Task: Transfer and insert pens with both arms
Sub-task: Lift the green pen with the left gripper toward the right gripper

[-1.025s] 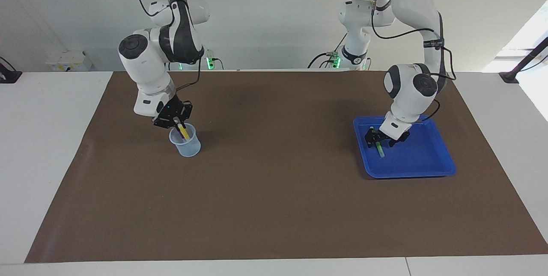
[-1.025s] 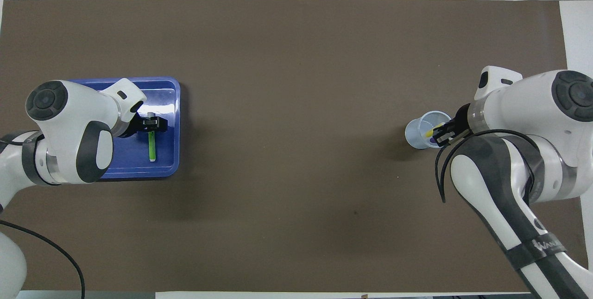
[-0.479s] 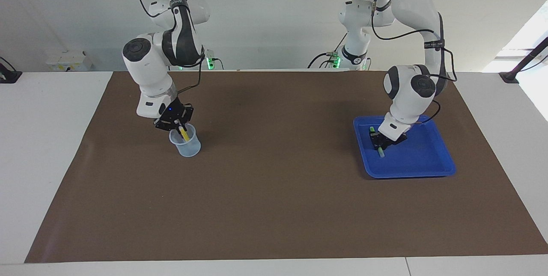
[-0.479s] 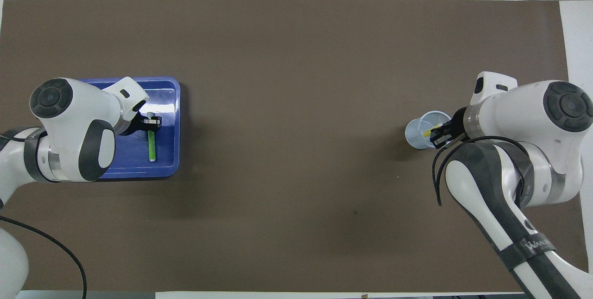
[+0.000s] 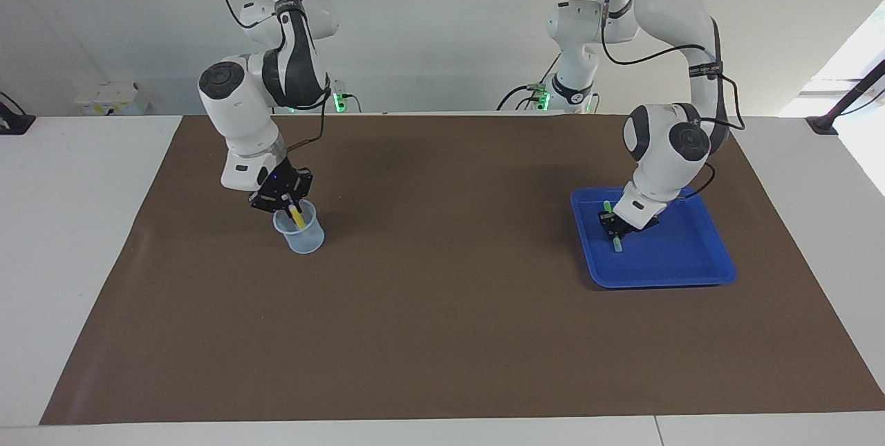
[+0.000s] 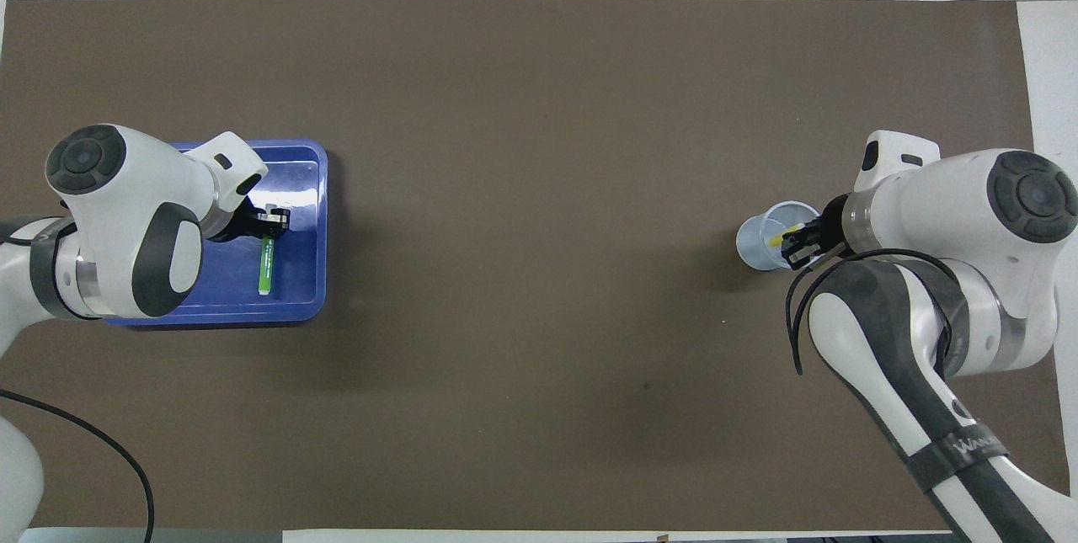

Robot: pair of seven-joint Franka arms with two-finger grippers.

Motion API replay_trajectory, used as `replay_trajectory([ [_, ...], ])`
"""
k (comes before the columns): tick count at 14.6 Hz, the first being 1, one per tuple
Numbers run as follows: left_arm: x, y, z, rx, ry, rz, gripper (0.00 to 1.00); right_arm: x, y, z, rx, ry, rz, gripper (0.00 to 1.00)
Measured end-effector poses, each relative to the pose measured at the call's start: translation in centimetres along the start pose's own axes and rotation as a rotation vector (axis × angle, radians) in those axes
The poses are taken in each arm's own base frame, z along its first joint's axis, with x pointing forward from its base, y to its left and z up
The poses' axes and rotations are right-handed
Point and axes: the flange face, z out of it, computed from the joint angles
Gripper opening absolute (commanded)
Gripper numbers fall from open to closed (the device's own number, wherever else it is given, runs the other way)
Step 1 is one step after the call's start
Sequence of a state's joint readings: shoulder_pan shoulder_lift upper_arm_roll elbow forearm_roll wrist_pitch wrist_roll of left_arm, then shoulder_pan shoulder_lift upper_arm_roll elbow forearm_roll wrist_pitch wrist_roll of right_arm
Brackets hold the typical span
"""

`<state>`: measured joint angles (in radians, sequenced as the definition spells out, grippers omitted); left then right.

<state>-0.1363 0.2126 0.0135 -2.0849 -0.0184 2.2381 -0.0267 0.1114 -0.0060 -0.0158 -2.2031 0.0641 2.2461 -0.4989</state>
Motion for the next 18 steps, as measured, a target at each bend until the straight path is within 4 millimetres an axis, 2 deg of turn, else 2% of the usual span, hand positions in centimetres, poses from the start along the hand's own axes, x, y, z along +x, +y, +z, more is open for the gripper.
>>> replay_trajectory([
  [2, 0.3, 0.1, -1.6, -0.009, -0.043, -0.038, 0.0, -0.1, 0.0, 0.3, 0.002, -0.005, 0.0, 0.76],
  [5, 0.8, 0.8, -5.2, -0.054, -0.094, -0.149, 0.0, 0.0, 0.0, 0.2, 0.003, -0.006, -0.001, 0.78],
  [9, 1.2, 3.2, -10.2, -0.181, -0.181, -0.447, 0.0, 0.8, 0.2, -2.0, 0.014, -0.021, -0.005, 0.78],
  [13, 0.8, 8.0, -13.1, -0.307, -0.272, -0.796, 0.0, 2.3, 0.1, -6.1, 0.049, -0.023, -0.002, 0.78],
  [15, 0.0, 11.1, -14.4, -0.336, -0.33, -0.974, 0.0, 3.2, -0.7, -8.3, 0.146, 0.008, 0.032, 0.78],
  [18, -1.7, 15.8, -16.3, -0.359, -0.414, -1.149, 0.0, 4.2, -2.4, -9.8, 0.365, 0.072, 0.213, 0.78],
])
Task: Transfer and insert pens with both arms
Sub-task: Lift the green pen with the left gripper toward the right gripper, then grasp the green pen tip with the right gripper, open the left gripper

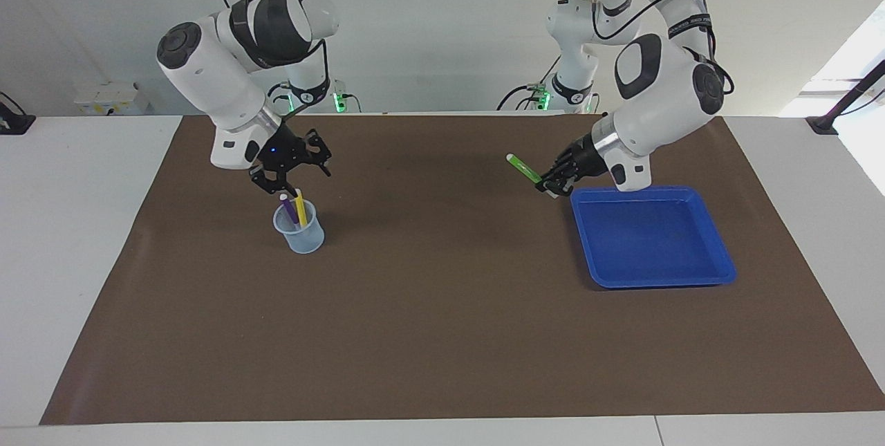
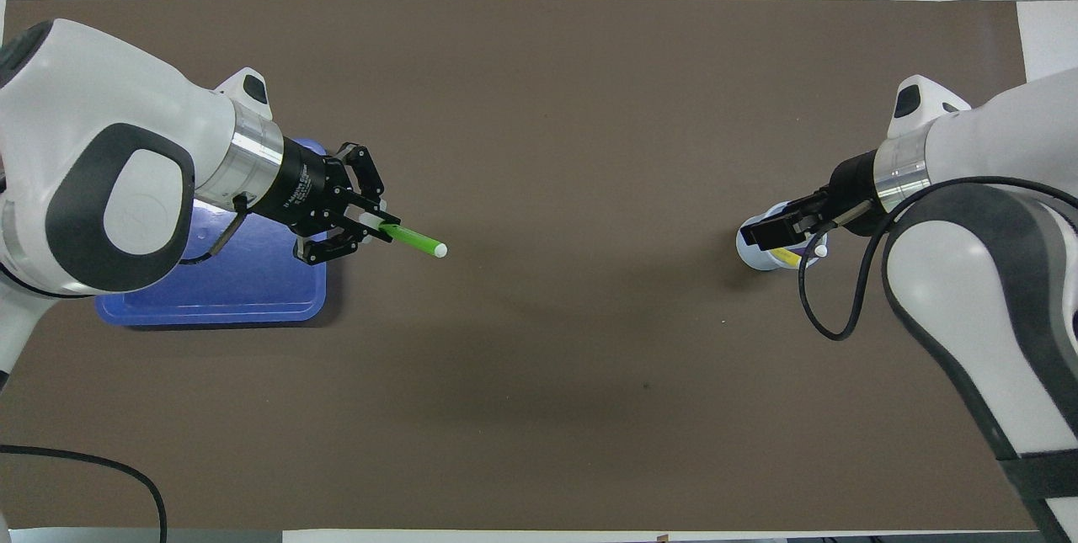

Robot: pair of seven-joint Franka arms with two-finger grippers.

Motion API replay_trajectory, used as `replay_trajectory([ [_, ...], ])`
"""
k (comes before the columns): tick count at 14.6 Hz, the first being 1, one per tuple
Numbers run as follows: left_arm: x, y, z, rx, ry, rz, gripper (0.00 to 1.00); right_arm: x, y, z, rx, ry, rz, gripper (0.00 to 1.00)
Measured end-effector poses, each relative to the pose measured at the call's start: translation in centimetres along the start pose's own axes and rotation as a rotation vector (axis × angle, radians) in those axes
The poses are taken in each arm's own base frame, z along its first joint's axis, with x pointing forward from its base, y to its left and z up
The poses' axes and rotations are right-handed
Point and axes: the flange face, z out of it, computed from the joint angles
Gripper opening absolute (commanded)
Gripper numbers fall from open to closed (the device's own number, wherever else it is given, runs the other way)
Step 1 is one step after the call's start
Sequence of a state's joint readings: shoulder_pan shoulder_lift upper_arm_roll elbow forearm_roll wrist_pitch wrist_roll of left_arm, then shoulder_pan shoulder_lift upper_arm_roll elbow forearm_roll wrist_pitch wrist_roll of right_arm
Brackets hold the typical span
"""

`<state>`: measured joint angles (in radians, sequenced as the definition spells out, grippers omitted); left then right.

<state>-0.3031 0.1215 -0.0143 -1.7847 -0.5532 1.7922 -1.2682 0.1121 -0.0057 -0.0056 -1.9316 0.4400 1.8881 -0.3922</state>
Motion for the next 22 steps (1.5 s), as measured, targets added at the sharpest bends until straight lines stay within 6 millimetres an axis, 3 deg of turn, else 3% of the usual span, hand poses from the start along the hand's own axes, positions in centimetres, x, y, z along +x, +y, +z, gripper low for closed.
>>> replay_trajectory([
  [2, -2.1, 0.4, 0.6, -0.025, -0.061, -0.09, 0.0, 0.6, -2.1, 0.4, 0.129, 0.03, 0.197, 0.78],
  [4, -3.5, 0.7, 1.5, -0.048, -0.132, -0.161, 0.0, 1.3, -5.7, 1.1, 0.209, 0.016, 0.348, 0.78],
  [7, -6.6, 0.4, 4.5, -0.075, -0.163, -0.231, 0.0, 2.1, -10.5, 2.0, 0.283, 0.004, 0.503, 0.75],
  [10, -9.5, -1.0, 6.9, -0.119, -0.157, -0.296, 0.0, 2.3, -13.6, 2.1, 0.296, 0.018, 0.589, 0.7],
  [15, -10.0, -3.2, 6.9, -0.169, -0.198, -0.349, 0.0, 2.2, -14.6, 2.3, 0.298, 0.012, 0.591, 0.66],
  [18, -9.9, -3.5, 6.6, -0.186, -0.221, -0.367, 0.0, 2.2, -15.0, 2.5, 0.298, 0.008, 0.585, 0.64],
  [22, -9.8, -3.7, 6.6, -0.191, -0.224, -0.373, 0.0, 1.9, -17.2, 3.3, 0.297, -0.02, 0.592, 0.61],
])
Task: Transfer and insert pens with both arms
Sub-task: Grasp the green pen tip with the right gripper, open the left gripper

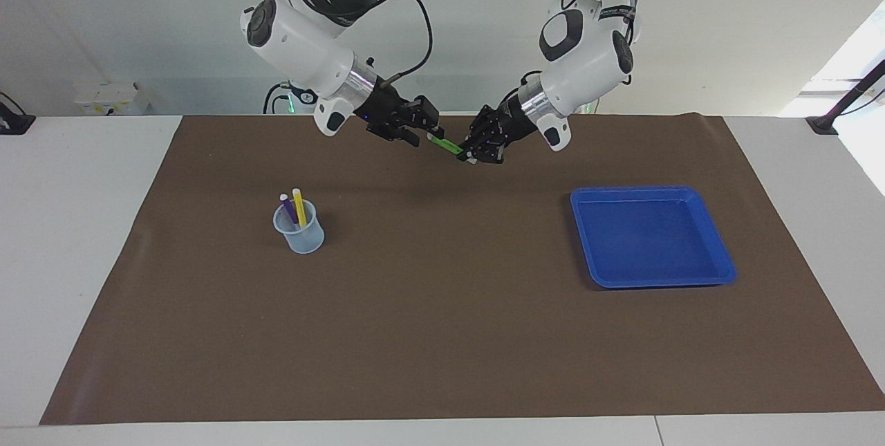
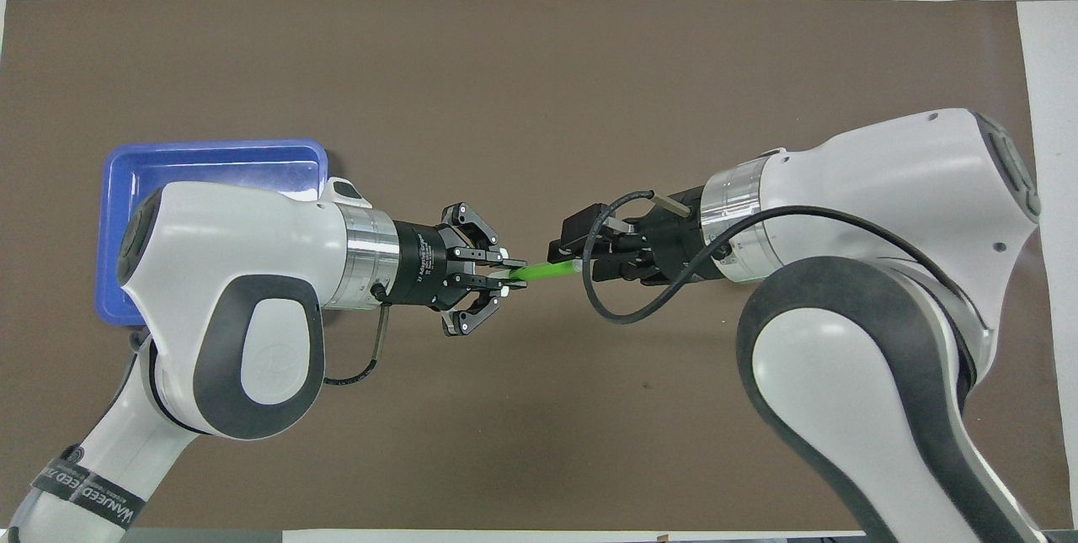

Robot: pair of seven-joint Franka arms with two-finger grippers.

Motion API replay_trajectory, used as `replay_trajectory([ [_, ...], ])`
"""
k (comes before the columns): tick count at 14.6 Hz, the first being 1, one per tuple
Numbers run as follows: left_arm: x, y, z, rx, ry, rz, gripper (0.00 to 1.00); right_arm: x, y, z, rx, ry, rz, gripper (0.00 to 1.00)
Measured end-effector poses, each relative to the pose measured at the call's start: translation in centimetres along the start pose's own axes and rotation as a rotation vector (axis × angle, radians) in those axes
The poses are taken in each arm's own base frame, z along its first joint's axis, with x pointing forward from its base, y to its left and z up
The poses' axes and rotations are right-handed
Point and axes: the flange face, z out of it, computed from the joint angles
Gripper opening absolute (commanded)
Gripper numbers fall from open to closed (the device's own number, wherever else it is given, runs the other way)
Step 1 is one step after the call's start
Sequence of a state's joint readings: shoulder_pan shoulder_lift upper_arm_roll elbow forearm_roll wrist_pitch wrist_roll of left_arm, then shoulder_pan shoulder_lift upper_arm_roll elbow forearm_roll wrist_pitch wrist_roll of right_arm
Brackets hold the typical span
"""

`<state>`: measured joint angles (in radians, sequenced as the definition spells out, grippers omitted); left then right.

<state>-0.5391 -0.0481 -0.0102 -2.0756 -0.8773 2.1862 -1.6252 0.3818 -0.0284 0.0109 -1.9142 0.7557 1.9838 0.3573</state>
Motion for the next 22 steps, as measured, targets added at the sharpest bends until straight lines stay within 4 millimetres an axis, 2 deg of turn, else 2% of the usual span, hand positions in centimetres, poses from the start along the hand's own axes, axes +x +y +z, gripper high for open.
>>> replay_trajectory([
  [4, -0.14, 0.02, -0.38, -0.009, -0.01, -0.003, 0.0, -0.41, -0.36, 0.44, -0.003, -0.008, -0.001, 0.52],
  [7, -0.11, 0.08, -0.52, -0.013, -0.013, -0.007, 0.0, -0.4, -0.33, 0.45, -0.003, -0.008, 0.0, 0.34],
  [8, -0.06, 0.14, -0.59, -0.015, -0.015, -0.01, 0.0, -0.4, -0.33, 0.45, -0.003, -0.008, 0.0, 0.32],
  [19, -0.02, 0.32, -0.95, -0.029, -0.026, -0.019, 0.0, 0.14, -0.47, -0.04, 0.016, 0.04, 0.003, 0.32],
  [20, -0.06, 0.3, -1.0, -0.029, -0.026, -0.018, 0.0, 0.14, -0.47, -0.05, 0.016, 0.041, 0.003, 0.29],
  [22, -0.11, 0.27, -1.07, -0.03, -0.027, -0.018, 0.0, 0.15, -0.48, -0.06, 0.017, 0.043, 0.003, 0.03],
])
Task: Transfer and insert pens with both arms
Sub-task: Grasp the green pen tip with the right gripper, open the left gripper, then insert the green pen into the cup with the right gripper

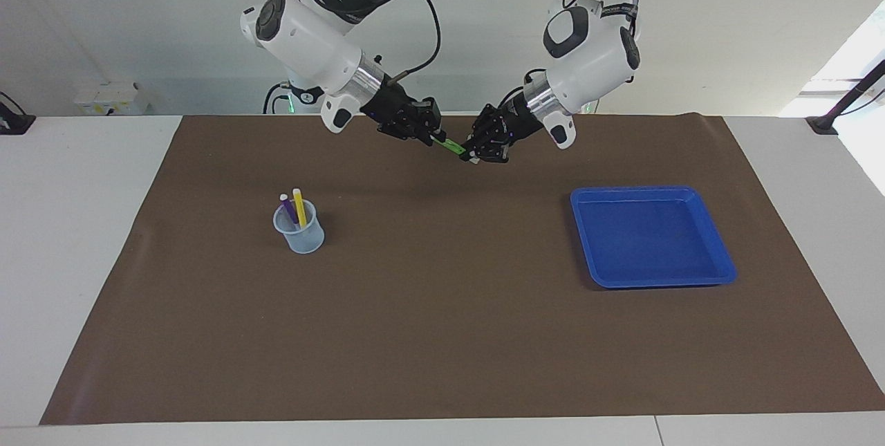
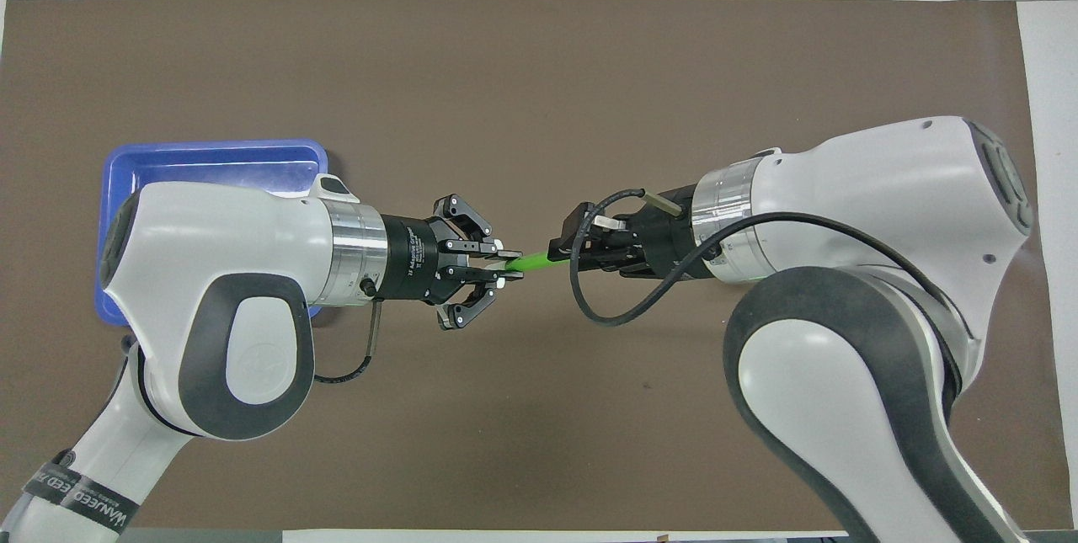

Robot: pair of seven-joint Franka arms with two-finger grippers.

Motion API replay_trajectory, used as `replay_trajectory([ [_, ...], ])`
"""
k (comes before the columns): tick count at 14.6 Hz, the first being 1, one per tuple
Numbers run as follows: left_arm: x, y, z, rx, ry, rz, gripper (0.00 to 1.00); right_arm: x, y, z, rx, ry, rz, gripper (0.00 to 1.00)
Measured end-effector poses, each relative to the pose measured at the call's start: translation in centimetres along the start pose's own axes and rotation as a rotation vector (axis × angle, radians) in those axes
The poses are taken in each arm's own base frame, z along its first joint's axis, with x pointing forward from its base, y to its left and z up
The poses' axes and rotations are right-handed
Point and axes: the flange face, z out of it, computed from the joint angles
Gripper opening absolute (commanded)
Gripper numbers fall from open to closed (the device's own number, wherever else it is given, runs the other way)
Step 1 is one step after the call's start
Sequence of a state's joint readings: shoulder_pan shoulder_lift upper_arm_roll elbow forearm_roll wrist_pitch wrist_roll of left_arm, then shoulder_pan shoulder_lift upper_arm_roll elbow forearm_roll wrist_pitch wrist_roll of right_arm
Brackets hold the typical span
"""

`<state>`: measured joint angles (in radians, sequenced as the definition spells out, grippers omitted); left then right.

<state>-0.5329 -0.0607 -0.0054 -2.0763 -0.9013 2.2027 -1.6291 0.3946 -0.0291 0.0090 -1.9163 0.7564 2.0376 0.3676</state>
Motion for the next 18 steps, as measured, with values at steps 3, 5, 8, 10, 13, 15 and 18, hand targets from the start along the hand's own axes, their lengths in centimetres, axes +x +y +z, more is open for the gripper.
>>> replay_trajectory([
  [3, 0.0, -0.1, 0.1, 0.002, 0.0, -0.003, 0.0, -0.1, -0.2, 0.0, 0.009, 0.0, 0.001, 0.0],
  [5, 0.0, -0.1, 0.1, 0.002, -0.001, -0.007, 0.0, -0.1, -0.2, -0.1, 0.009, 0.001, 0.001, 0.0],
  [8, 0.0, -0.1, 0.1, 0.001, -0.002, -0.012, 0.93, -0.1, -0.2, -0.1, 0.01, 0.002, 0.002, 0.0],
  [10, -0.1, -0.1, 0.0, -0.008, -0.004, -0.022, 1.0, 0.0, -0.1, 0.0, 0.009, 0.002, 0.003, 0.0],
  [13, -0.3, -0.1, -0.4, -0.019, -0.008, -0.024, 1.0, 0.2, 0.4, -0.1, -0.012, 0.007, -0.001, 0.0],
  [15, -0.3, 0.0, -0.5, -0.024, -0.009, -0.025, 1.0, 0.9, 1.5, -0.8, -0.079, 0.025, -0.037, 0.0],
  [18, -0.1, 0.2, -0.9, -0.034, -0.01, -0.029, 1.0, 3.2, 4.2, -4.8, -0.179, 0.017, -0.184, 0.0],
])
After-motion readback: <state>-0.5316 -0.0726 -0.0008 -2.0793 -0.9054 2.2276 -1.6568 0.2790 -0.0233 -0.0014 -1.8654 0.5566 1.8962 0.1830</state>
